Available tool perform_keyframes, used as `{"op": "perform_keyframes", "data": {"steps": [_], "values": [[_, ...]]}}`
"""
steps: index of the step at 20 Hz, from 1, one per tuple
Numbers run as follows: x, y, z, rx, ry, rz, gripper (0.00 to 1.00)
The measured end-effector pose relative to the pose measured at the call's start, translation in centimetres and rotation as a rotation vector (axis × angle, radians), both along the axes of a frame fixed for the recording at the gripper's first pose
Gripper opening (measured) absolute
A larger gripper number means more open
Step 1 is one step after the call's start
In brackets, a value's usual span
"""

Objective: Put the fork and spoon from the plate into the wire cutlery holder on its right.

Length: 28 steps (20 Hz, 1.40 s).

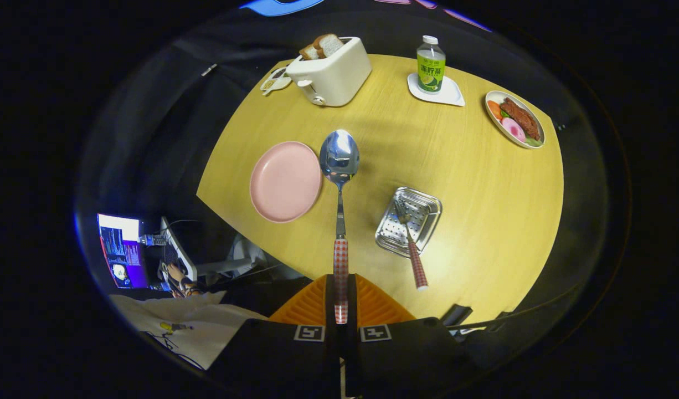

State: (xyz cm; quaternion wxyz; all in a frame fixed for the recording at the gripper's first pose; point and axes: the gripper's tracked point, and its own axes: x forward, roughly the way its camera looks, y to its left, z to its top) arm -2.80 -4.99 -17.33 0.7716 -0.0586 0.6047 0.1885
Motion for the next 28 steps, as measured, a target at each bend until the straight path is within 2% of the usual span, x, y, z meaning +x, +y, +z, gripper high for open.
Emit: {"op": "perform_keyframes", "data": {"steps": [9, 14, 23, 28], "values": [[-0.7, -7.5, -0.1, -0.204, 0.246, 0.113, 0.09], [-0.4, -9.2, -0.9, -0.291, 0.373, 0.189, 0.08], [2.0, -10.5, -3.3, -0.459, 0.478, 0.328, 0.10], [2.8, -9.8, -4.4, -0.473, 0.498, 0.321, 0.10]]}}
